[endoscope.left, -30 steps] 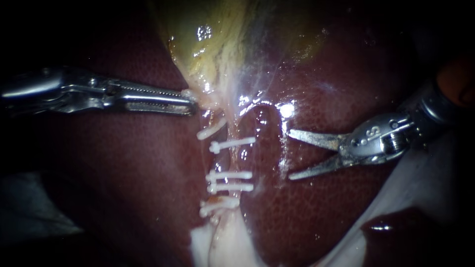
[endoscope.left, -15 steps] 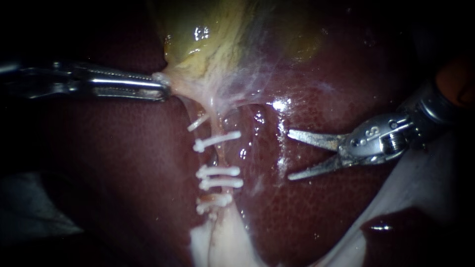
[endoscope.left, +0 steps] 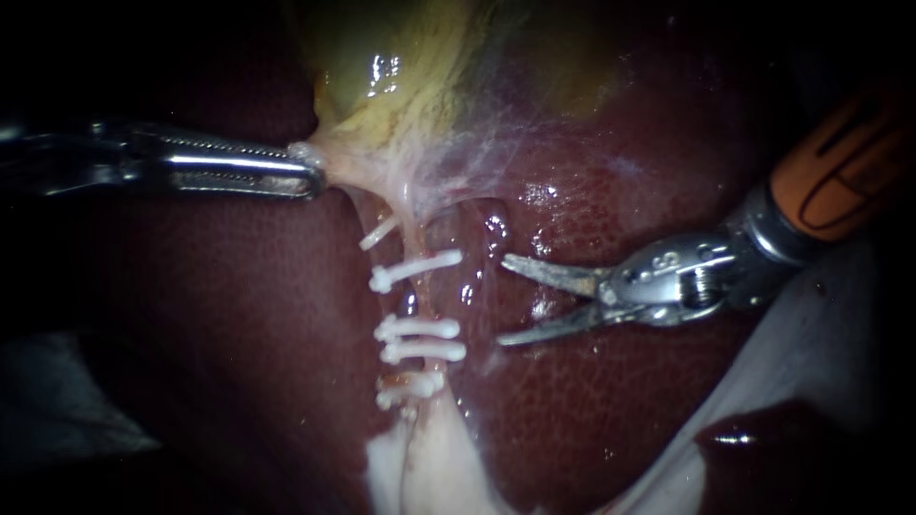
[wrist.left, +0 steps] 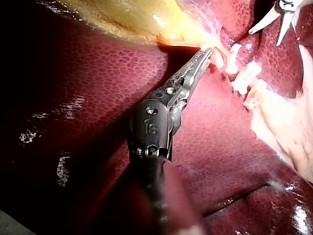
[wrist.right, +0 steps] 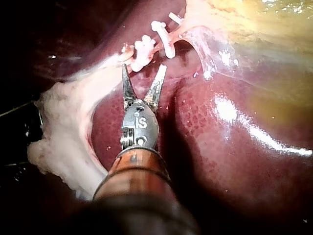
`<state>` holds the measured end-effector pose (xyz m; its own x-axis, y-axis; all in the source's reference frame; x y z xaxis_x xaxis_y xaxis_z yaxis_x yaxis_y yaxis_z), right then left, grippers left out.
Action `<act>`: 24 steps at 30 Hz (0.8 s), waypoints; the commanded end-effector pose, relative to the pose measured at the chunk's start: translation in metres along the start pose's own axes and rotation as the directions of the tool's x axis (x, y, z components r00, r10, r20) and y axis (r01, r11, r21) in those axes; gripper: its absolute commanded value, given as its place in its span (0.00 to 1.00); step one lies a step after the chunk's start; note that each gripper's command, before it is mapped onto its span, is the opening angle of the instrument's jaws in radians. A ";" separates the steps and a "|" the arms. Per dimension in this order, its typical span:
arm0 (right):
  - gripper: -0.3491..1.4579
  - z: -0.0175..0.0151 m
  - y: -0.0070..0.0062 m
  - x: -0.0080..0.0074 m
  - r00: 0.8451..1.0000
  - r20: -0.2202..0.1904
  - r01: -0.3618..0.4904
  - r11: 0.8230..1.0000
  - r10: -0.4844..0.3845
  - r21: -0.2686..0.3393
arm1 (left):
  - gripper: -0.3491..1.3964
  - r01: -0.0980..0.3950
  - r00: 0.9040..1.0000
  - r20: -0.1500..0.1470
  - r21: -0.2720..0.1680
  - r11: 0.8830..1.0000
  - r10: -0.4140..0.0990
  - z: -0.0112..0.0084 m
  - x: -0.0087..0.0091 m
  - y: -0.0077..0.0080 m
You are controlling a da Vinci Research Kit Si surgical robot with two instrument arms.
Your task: Go to the cutting position right tube
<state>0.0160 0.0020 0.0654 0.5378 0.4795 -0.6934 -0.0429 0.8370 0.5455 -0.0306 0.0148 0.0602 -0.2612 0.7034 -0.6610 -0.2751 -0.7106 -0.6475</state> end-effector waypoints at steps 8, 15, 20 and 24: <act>0.99 0.0022 0.0024 -0.0032 0.995 0.009 -0.104 0.992 0.104 0.077 | 0.00 -0.001 1.000 0.001 0.000 1.000 0.001 0.0001 0.0000 0.0002; 0.98 0.0035 0.0036 -0.0038 0.990 0.002 -0.137 0.983 0.138 0.123 | 0.00 -0.001 1.000 0.000 0.001 1.000 0.001 0.0002 0.0000 0.0003; 0.98 0.0049 0.0040 -0.0032 0.988 -0.023 -0.147 0.974 0.154 0.173 | 0.00 -0.001 1.000 0.001 -0.002 1.000 0.001 0.0002 -0.0001 0.0003; 0.97 0.0060 0.0041 -0.0028 0.989 -0.026 -0.139 0.968 0.147 0.211 | 0.00 -0.001 1.000 0.001 -0.001 1.000 0.001 0.0002 -0.0001 0.0004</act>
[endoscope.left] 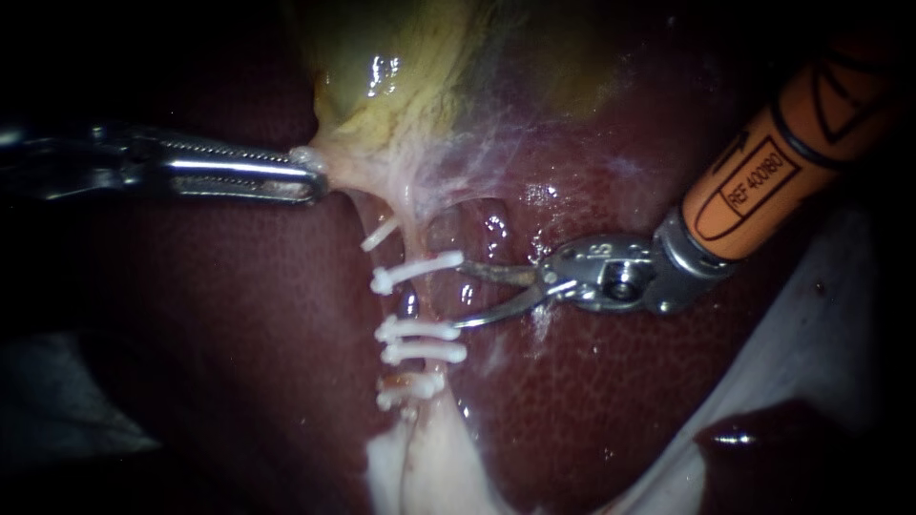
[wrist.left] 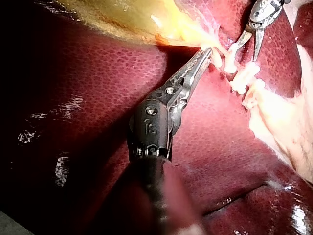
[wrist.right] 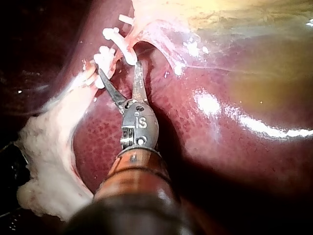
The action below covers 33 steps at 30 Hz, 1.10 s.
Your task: Go to the cutting position right tube
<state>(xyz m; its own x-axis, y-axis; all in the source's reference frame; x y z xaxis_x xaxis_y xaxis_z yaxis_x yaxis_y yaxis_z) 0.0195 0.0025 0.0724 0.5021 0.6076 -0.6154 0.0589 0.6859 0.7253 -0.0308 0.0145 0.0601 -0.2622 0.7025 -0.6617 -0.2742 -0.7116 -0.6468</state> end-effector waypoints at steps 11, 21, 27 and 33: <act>0.94 0.0023 0.0006 -0.0008 1.000 0.014 -0.006 0.993 0.005 0.116 | 0.00 0.000 1.000 0.000 -0.003 1.000 0.000 0.0001 0.0000 0.0001; 0.91 0.0035 0.0001 -0.0003 0.999 -0.035 -0.015 0.979 0.022 0.205 | 0.00 0.000 1.000 0.000 -0.002 1.000 0.000 0.0002 0.0000 0.0002; 0.91 0.0048 -0.0002 0.0007 0.996 -0.076 -0.023 0.973 0.042 0.230 | 0.00 0.000 1.000 0.000 -0.002 1.000 0.000 0.0002 0.0000 0.0002; 0.90 0.0060 -0.0003 0.0019 0.991 -0.114 -0.048 0.972 0.075 0.230 | 0.00 0.000 1.000 0.000 -0.001 1.000 0.000 0.0003 0.0000 0.0002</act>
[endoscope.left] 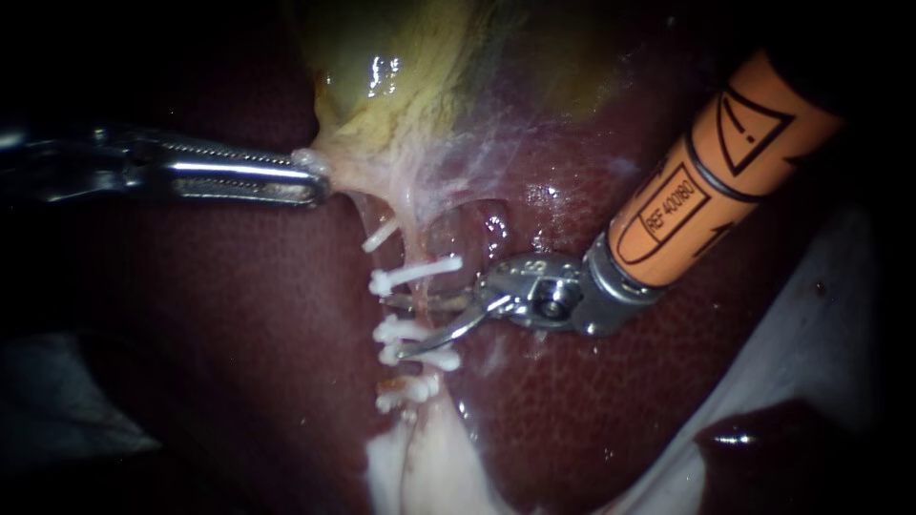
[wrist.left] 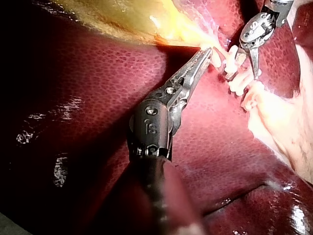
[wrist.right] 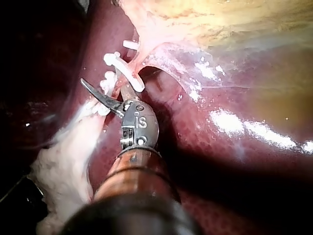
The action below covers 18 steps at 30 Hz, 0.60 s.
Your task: Go to the cutting position right tube
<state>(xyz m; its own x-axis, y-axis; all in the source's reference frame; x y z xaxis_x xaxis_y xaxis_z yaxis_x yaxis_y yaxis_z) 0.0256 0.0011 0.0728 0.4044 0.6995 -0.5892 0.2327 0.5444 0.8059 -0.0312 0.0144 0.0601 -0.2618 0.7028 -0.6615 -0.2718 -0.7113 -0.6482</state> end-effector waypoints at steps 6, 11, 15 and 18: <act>0.90 0.0013 0.0002 0.0009 0.999 -0.029 -0.024 1.000 0.024 0.003 | 0.00 0.000 1.000 0.000 0.002 1.000 0.000 0.0001 0.0000 0.0000; 0.90 0.0026 0.0003 0.0015 0.999 -0.041 -0.036 0.999 0.036 -0.007 | 0.00 0.000 1.000 0.000 0.002 1.000 0.000 0.0002 0.0001 -0.0001; 0.90 0.0033 0.0003 0.0019 0.998 -0.048 -0.043 0.999 0.042 -0.021 | 0.00 0.000 1.000 0.000 0.002 1.000 0.000 0.0002 0.0000 0.0000; 0.90 0.0036 0.0004 0.0021 0.998 -0.049 -0.050 0.999 0.049 -0.022 | 0.00 0.000 1.000 0.000 0.002 1.000 0.000 0.0002 0.0000 0.0000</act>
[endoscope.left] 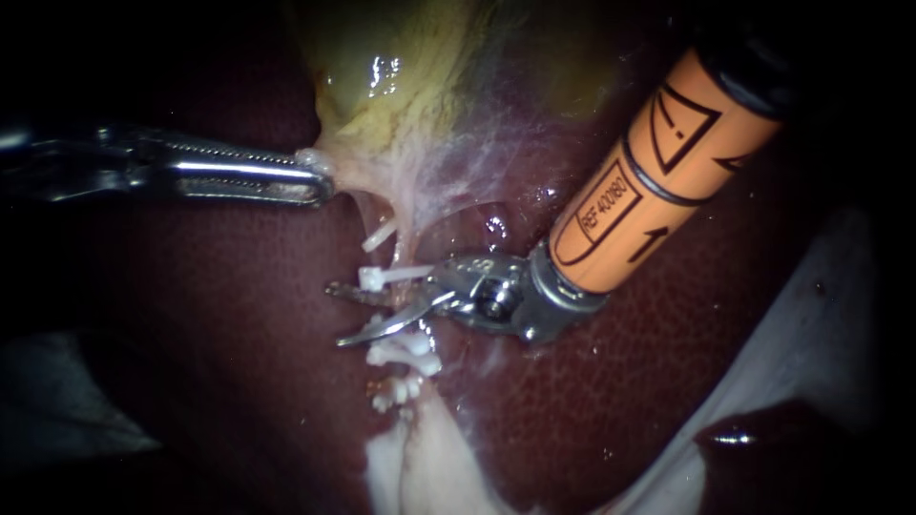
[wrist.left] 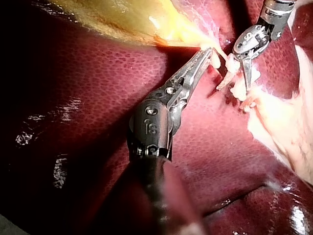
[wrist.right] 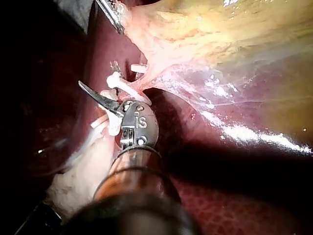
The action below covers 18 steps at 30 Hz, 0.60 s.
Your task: Go to the cutting position right tube
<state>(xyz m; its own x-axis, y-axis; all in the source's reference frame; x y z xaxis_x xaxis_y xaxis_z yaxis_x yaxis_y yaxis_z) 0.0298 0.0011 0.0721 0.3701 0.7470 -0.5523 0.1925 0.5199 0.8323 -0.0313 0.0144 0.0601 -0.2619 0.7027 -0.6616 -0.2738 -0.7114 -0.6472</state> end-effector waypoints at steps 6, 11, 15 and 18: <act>0.92 0.0001 -0.0006 0.0004 1.000 -0.005 -0.014 1.000 0.014 0.006 | 0.00 0.000 1.000 0.000 0.000 1.000 0.000 0.0000 0.0000 0.0000; 0.94 -0.0003 -0.0024 0.0016 1.000 -0.024 -0.019 1.000 0.019 0.025 | 0.00 0.000 1.000 0.000 -0.001 1.000 0.000 -0.0002 -0.0001 0.0000; 0.94 -0.0003 -0.0034 0.0022 0.999 -0.036 -0.021 0.999 0.022 0.032 | 0.00 -0.001 1.000 0.000 -0.002 1.000 0.001 -0.0002 -0.0001 -0.0001; 0.94 -0.0002 -0.0035 0.0021 0.999 -0.032 -0.020 0.999 0.021 0.039 | 0.00 -0.001 1.000 0.000 -0.002 1.000 0.001 -0.0002 -0.0001 -0.0001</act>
<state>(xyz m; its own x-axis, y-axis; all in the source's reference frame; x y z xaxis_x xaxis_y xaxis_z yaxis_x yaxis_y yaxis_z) 0.0297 0.0010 0.0680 0.3435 0.7722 -0.5345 0.2177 0.4882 0.8452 -0.0311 0.0144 0.0602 -0.2624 0.7023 -0.6617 -0.2736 -0.7117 -0.6470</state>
